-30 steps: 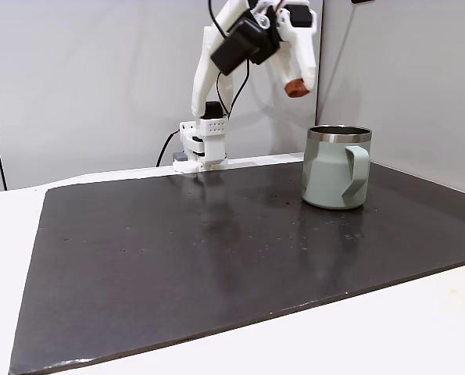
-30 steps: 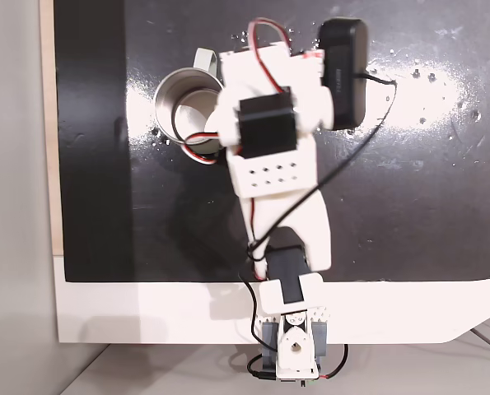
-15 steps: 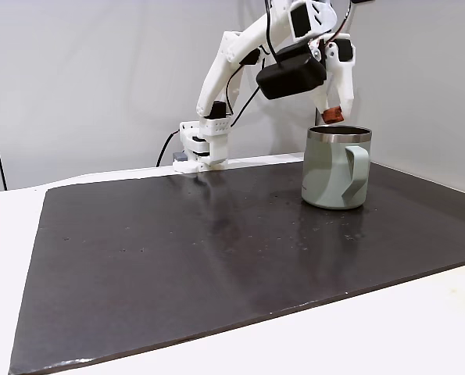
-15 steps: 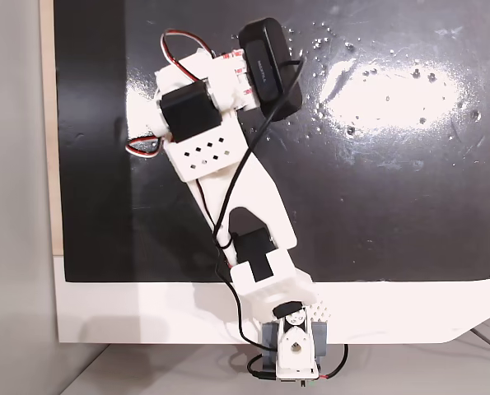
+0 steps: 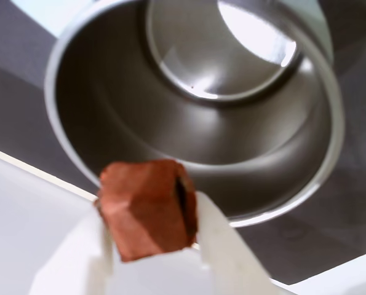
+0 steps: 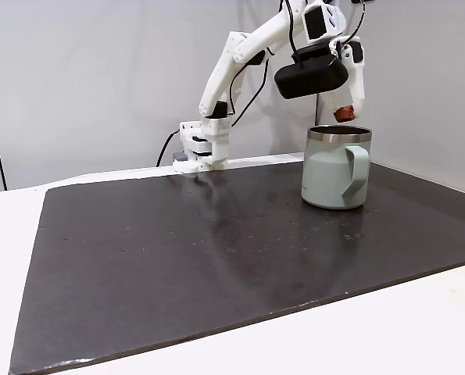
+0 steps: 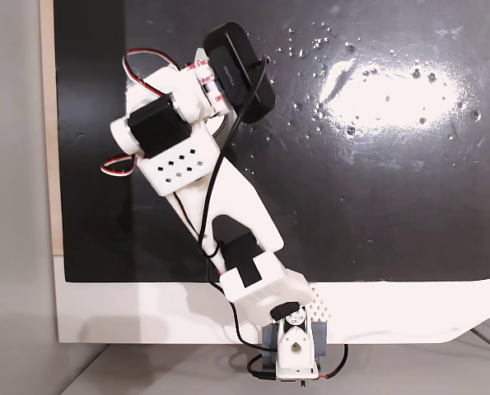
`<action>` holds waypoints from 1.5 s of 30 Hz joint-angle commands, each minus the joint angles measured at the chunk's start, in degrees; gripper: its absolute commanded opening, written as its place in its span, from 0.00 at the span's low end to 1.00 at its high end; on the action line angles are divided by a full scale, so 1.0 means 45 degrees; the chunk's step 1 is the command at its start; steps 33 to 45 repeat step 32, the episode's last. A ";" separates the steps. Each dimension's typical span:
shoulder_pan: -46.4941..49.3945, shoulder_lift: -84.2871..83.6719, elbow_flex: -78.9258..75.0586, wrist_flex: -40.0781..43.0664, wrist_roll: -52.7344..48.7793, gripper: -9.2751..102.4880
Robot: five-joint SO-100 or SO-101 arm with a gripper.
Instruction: Grasp a cube and put it in the cup.
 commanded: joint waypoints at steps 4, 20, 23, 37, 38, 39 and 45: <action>0.0039 0.0371 -0.0215 0.0098 -0.0254 0.25; 0.0020 0.0625 -0.0039 0.0117 -0.0137 0.31; 0.0020 0.0645 -0.0039 0.0117 -0.0137 0.31; -0.0078 0.0742 0.0020 0.0117 -0.0156 0.31; -0.0078 0.0742 0.0020 0.0117 -0.0156 0.31; -0.0078 0.0742 0.0020 0.0117 -0.0156 0.31; -0.0078 0.0742 0.0020 0.0117 -0.0156 0.31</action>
